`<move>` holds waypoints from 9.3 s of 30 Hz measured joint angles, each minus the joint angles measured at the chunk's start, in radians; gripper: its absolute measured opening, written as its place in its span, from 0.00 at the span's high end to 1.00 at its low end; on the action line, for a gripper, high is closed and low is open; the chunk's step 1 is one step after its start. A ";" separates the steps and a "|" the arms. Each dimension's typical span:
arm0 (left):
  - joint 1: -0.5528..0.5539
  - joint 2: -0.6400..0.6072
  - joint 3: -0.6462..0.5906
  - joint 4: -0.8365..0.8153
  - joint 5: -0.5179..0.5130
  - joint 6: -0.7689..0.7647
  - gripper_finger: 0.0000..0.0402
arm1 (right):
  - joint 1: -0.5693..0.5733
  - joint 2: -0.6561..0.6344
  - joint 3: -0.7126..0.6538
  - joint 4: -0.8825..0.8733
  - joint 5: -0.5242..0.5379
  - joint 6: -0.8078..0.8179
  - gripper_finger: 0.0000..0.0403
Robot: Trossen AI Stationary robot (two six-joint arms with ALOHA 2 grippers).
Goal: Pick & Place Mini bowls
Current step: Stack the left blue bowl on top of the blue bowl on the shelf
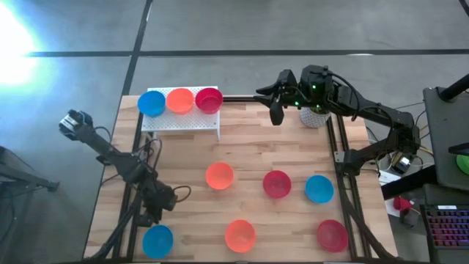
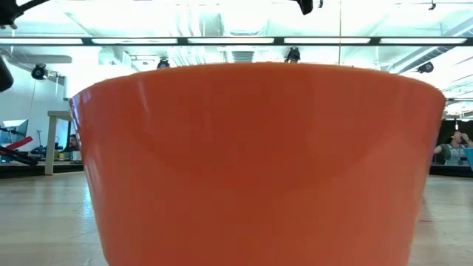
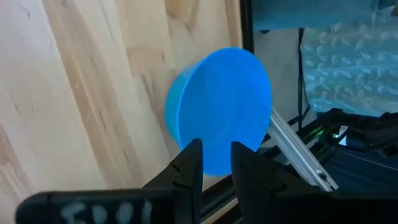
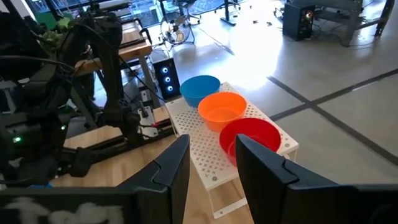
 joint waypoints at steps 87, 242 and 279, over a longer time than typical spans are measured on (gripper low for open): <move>-0.100 0.183 0.011 0.053 -0.171 -0.290 0.81 | -0.002 0.002 0.000 0.001 -0.121 -0.071 0.69; 1.531 0.025 0.778 -0.798 -1.022 0.101 1.00 | -0.002 0.002 0.000 0.003 -0.225 -0.126 0.69; 1.717 0.108 0.736 -0.801 -0.850 0.291 1.00 | -0.003 0.002 0.000 0.003 -0.225 -0.126 0.70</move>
